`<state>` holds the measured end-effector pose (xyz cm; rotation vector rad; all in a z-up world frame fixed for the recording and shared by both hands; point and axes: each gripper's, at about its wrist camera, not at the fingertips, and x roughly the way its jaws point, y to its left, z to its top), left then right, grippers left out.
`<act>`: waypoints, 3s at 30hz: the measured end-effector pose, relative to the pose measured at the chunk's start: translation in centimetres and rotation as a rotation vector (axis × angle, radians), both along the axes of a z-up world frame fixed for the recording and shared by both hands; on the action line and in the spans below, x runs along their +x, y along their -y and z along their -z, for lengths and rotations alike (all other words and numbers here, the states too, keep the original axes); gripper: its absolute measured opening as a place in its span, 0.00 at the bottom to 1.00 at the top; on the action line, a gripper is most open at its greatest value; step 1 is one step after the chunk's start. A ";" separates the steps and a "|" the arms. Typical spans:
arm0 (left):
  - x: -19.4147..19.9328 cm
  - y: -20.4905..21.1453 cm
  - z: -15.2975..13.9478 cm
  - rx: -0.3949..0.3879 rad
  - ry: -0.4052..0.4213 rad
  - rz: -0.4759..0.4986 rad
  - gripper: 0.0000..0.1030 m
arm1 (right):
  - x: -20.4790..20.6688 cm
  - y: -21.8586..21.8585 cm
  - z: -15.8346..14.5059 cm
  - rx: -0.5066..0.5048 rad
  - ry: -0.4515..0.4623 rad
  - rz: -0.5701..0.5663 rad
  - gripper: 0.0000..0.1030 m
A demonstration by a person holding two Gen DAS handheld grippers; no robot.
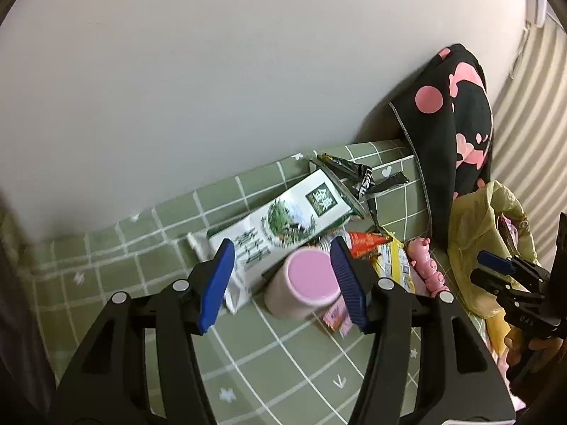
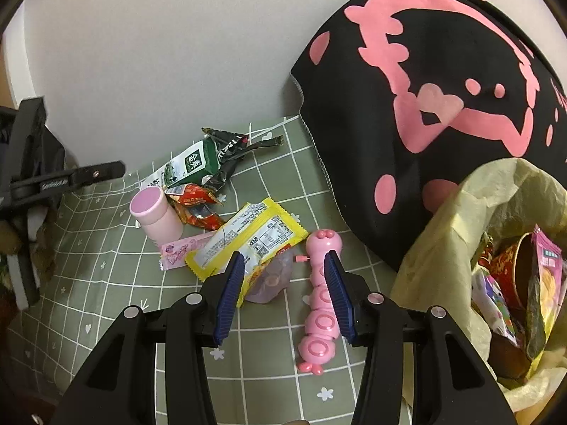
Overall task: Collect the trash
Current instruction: 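Move both tools back over the remaining items on the mat, then grasp the white milk carton with the left tool while the right tool grasps the yellow wrapper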
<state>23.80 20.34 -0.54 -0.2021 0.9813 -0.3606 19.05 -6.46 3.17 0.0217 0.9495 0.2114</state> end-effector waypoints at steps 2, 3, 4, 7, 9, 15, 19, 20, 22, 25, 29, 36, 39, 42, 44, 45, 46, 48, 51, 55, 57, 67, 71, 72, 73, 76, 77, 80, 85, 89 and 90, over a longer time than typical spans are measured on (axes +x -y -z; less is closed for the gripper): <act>1.6 0.6 0.5 0.007 -0.006 0.055 0.52 | 0.2 0.1 0.2 -0.002 -0.007 0.005 0.43; 2.7 1.0 0.9 0.025 -0.013 0.088 0.52 | 0.4 0.0 0.4 -0.002 -0.012 0.007 0.43; 3.4 1.3 1.2 0.039 -0.019 0.106 0.52 | 0.6 0.1 0.6 -0.002 -0.018 0.009 0.43; 5.5 1.6 2.2 0.074 -0.047 0.135 0.52 | 0.7 0.3 1.0 -0.014 -0.036 0.020 0.43; 6.4 1.3 2.8 0.068 -0.063 0.141 0.52 | 0.6 0.4 1.2 -0.013 -0.045 0.025 0.43; 6.9 0.8 6.0 0.048 -0.150 0.186 0.52 | 0.7 1.2 2.2 -0.004 -0.083 0.047 0.43; 6.3 0.1 6.7 0.007 -0.184 0.156 0.54 | 0.7 1.0 2.2 0.005 -0.089 0.037 0.43; 6.1 -0.2 6.8 0.000 -0.195 0.149 0.54 | 0.8 0.9 2.2 0.006 -0.089 0.032 0.43; 5.2 -0.5 7.0 0.010 -0.208 0.141 0.54 | 1.1 0.6 2.3 0.021 -0.094 0.018 0.43; 3.6 -0.8 7.0 0.020 -0.221 0.130 0.54 | 1.8 -0.2 2.9 0.074 -0.103 0.005 0.43; 1.2 -1.0 6.8 0.032 -0.236 0.110 0.54 | 3.3 -1.5 4.4 0.121 -0.116 0.016 0.43; -3.0 -1.2 6.1 0.051 -0.237 0.100 0.54 | 6.8 -4.1 7.7 0.120 -0.180 0.026 0.43; -3.0 -1.3 5.4 0.057 -0.215 0.088 0.56 | 7.5 -4.6 8.8 0.114 -0.205 0.020 0.43; -2.8 -0.3 4.6 0.070 -0.180 0.127 0.57 | 7.4 -4.8 8.5 0.082 -0.209 -0.003 0.23; -2.7 0.7 4.6 0.106 -0.164 0.168 0.58 | 7.1 -4.7 8.5 0.050 -0.214 -0.015 0.14; -2.6 1.3 4.9 0.126 -0.166 0.188 0.59 | 6.9 -4.4 8.3 0.058 -0.216 -0.020 0.14; -2.5 1.7 5.3 0.155 -0.169 0.202 0.59 | 6.7 -4.2 8.1 0.057 -0.217 -0.020 0.13; -2.2 2.6 6.3 0.200 -0.178 0.211 0.59 | 6.0 -3.8 7.5 0.034 -0.204 -0.027 0.13; -1.7 2.2 7.2 0.194 -0.199 0.188 0.62 | 5.3 -3.1 6.5 0.017 -0.170 -0.033 0.13; -1.3 0.1 7.6 0.182 -0.217 0.112 0.64 | 4.0 -2.8 6.0 0.010 -0.158 -0.039 0.13; -1.1 -0.9 7.6 0.198 -0.224 0.076 0.64 | 3.6 -2.5 5.9 0.023 -0.161 -0.047 0.14; 0.3 -5.0 6.0 0.084 -0.224 -0.057 0.64 | 4.4 -4.6 7.8 0.093 -0.165 0.041 0.42; 1.3 -4.2 6.1 0.140 -0.218 -0.071 0.64 | 5.2 -5.9 9.2 0.038 -0.182 0.062 0.42; 1.7 -3.8 6.2 0.163 -0.215 -0.066 0.64 | 5.2 -6.2 9.5 -0.003 -0.182 0.061 0.42; 1.7 -3.3 6.2 0.178 -0.212 -0.063 0.64 | 5.1 -6.3 9.6 -0.013 -0.192 0.059 0.42; 2.5 -2.7 6.5 0.217 -0.207 -0.059 0.64 | 4.6 -5.7 9.4 0.000 -0.204 0.051 0.39; 2.7 -2.7 6.6 0.216 -0.206 -0.062 0.64 | 4.5 -5.5 9.3 -0.007 -0.210 0.054 0.33; 3.5 -2.4 6.7 0.198 -0.224 -0.062 0.64 | 4.2 -4.5 8.9 0.002 -0.215 0.059 0.16; 3.6 -1.7 6.4 0.186 -0.218 -0.013 0.64 | 2.9 -3.3 7.6 0.005 -0.188 0.057 0.14; 3.7 -0.2 6.7 0.217 -0.221 0.020 0.64 | 1.7 -2.0 6.4 0.011 -0.167 0.057 0.14; 3.5 0.3 6.9 0.229 -0.225 0.022 0.64 | 1.6 -1.9 6.2 0.010 -0.163 0.056 0.14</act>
